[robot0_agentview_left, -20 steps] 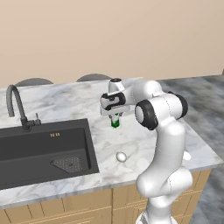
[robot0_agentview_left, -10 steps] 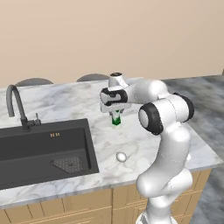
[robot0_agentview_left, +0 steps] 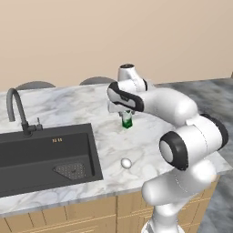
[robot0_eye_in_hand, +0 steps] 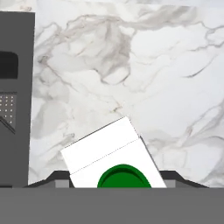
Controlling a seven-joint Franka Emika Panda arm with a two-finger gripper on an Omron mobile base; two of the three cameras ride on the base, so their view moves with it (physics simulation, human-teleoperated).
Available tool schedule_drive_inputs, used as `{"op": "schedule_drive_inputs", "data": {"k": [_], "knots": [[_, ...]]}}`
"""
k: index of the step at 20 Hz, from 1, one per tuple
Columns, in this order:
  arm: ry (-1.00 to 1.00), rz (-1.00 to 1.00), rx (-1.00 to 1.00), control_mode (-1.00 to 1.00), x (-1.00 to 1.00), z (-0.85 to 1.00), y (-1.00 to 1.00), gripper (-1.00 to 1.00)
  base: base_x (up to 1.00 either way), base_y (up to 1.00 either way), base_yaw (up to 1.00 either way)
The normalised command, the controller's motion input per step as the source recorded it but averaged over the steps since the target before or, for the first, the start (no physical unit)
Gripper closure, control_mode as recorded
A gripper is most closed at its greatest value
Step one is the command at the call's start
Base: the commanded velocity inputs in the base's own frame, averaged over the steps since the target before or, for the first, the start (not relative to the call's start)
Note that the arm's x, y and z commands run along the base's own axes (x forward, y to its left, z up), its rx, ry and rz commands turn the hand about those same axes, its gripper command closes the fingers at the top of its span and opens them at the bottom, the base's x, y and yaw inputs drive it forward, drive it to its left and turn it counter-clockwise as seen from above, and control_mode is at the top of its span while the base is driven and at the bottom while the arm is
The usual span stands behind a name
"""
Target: Gather the eggs and milk located in the vicinity of the sink area and place them right next to the bowl.
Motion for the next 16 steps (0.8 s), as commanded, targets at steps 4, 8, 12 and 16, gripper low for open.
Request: {"op": "schedule_drive_inputs", "data": {"k": [4, 8, 12, 16], "knots": [[0.00, -0.21, 0.00, -1.00, -1.00, 0.33, -0.13, 1.00, 0.00, 0.00, 0.00], [0.00, -0.22, 0.00, -1.00, -0.97, 0.06, -0.24, 1.00, 0.00, 0.00, 0.00], [0.00, -0.16, 0.00, -1.00, -0.48, -0.04, -0.37, 1.00, 0.00, 0.00, 0.00], [0.03, -0.08, 0.00, -1.00, -0.01, -0.13, -0.20, 1.00, 0.00, 0.00, 0.00]]}}
